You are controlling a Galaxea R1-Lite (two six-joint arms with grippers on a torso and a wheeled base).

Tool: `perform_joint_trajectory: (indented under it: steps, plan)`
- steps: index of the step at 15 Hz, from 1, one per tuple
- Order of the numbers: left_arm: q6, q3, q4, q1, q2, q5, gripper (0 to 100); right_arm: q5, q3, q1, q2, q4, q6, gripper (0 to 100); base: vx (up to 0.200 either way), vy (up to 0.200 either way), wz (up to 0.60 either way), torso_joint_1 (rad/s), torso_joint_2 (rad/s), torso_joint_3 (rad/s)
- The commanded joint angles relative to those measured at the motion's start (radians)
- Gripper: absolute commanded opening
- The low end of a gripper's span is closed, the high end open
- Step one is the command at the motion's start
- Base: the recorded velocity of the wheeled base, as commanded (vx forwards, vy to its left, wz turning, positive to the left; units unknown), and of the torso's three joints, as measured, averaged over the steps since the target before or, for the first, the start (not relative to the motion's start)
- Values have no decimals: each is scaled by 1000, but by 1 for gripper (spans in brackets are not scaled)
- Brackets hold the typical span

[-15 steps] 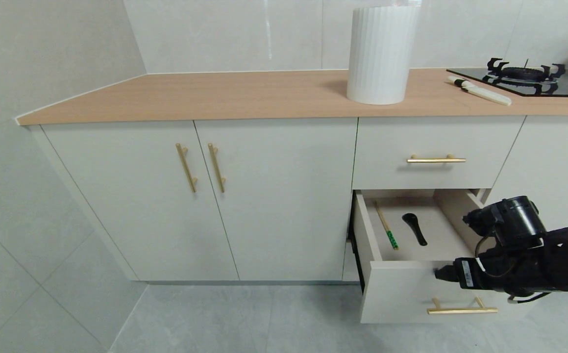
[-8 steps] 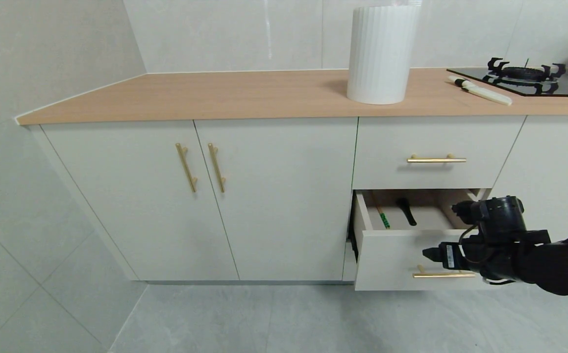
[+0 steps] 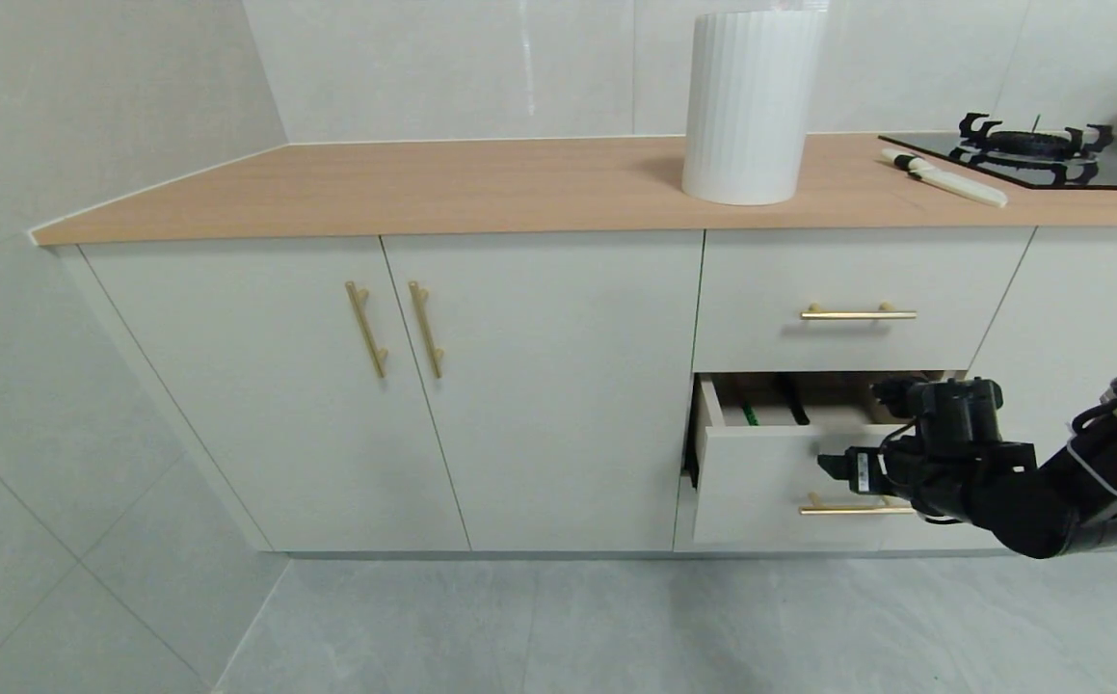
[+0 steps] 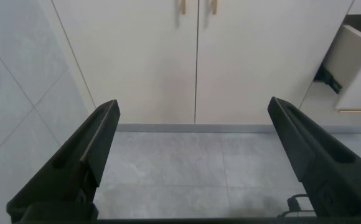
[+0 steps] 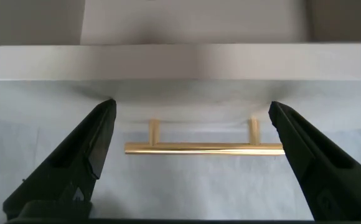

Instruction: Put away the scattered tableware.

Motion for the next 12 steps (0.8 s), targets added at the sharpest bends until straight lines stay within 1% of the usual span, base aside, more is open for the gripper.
perform_joint_trajectory:
  steps: [1,12]
  plan:
    - [0,0,-1,2,2,1,100,0,-68,-16,48,3,-6,100,0,0,0,0,0,0]
    - [0,0,-1,0,2,1,100,-3,-325,-39,174,15,-21,100,0,0,0,0,0,0]
